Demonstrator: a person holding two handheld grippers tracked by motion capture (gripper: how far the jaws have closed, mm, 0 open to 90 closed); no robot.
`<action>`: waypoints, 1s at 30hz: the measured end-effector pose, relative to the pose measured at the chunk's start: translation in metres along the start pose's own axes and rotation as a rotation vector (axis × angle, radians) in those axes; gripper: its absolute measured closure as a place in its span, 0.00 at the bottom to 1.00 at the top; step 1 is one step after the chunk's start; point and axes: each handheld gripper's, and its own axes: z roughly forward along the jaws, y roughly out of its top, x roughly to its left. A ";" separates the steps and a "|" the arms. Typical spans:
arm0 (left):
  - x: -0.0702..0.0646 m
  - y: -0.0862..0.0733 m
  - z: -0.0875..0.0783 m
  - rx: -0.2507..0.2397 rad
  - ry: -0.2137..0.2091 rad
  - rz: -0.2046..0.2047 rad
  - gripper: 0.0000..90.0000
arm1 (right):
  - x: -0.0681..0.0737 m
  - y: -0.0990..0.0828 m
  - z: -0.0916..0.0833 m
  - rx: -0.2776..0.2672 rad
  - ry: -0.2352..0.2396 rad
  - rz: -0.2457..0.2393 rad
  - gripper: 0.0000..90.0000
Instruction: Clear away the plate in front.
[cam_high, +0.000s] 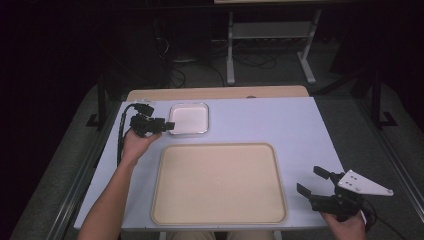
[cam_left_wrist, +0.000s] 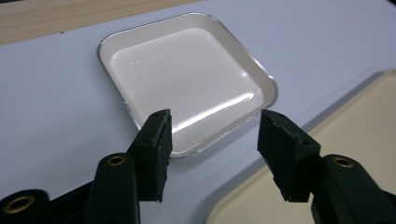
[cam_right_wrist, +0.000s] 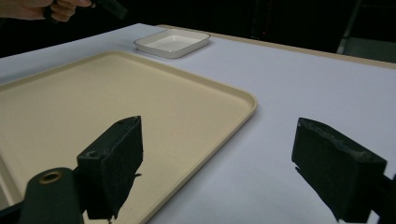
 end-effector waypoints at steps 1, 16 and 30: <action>0.000 0.000 0.000 0.000 0.000 0.000 0.51 | 0.000 0.000 0.000 0.001 -0.001 -0.001 0.17; 0.036 0.013 0.043 0.037 0.097 -0.180 0.66 | 0.002 0.001 0.004 0.026 -0.022 -0.018 0.15; 0.046 0.012 0.074 0.103 0.195 -0.217 0.77 | 0.002 0.000 0.002 0.032 -0.027 -0.018 0.16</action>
